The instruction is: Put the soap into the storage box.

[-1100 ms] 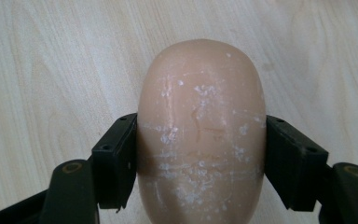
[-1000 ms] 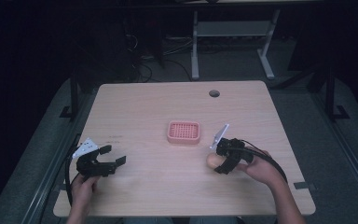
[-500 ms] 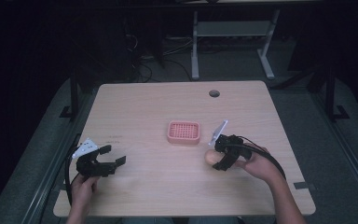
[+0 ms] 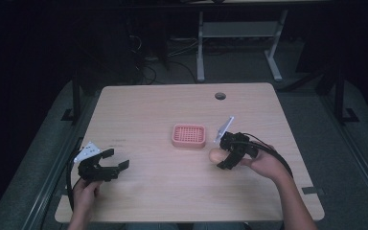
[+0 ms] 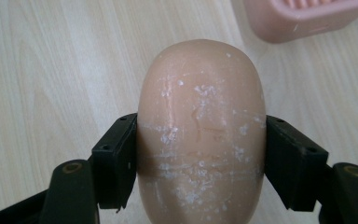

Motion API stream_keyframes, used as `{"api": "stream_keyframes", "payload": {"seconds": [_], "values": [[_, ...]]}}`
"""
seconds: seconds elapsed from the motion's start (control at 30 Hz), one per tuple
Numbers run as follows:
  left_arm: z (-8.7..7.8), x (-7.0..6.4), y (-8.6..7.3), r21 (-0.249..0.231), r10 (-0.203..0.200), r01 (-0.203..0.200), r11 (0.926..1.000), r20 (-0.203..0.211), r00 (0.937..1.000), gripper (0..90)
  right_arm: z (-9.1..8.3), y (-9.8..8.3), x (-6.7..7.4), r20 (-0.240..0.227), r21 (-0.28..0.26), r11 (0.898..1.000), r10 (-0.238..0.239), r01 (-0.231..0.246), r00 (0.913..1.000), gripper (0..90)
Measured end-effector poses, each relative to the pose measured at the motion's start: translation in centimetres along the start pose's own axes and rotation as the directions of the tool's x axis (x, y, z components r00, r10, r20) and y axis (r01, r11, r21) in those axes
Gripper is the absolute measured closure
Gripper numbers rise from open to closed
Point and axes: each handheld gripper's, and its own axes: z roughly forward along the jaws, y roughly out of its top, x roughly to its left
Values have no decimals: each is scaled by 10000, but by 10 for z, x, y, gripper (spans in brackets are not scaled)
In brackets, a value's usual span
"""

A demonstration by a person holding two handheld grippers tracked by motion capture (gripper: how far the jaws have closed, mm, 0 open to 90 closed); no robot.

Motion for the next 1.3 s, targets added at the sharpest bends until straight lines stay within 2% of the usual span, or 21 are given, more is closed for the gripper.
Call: {"api": "stream_keyframes", "payload": {"seconds": [0.07, 0.37, 0.6, 1.3], "values": [[0, 0, 0, 1, 11, -11, 10000, -15, 10000, 143, -1, 1, -3, -108, -127, 9999, 40, -41, 9999, 318], [-1, 0, 0, 29, 24, -24, 10000, -14, 10000, 143, -4, 11, -10, -86, -90, 9999, -51, 51, 9999, 318], [-1, 0, 0, 8, 44, -44, 10000, -8, 10000, 143, -7, 26, -15, -230, -168, 9997, -174, 170, 9996, 319], [-1, 0, 1, 29, 56, -56, 10000, -15, 10000, 143, -8, 71, -29, -280, -167, 9974, -701, 696, 9971, 318]]}}
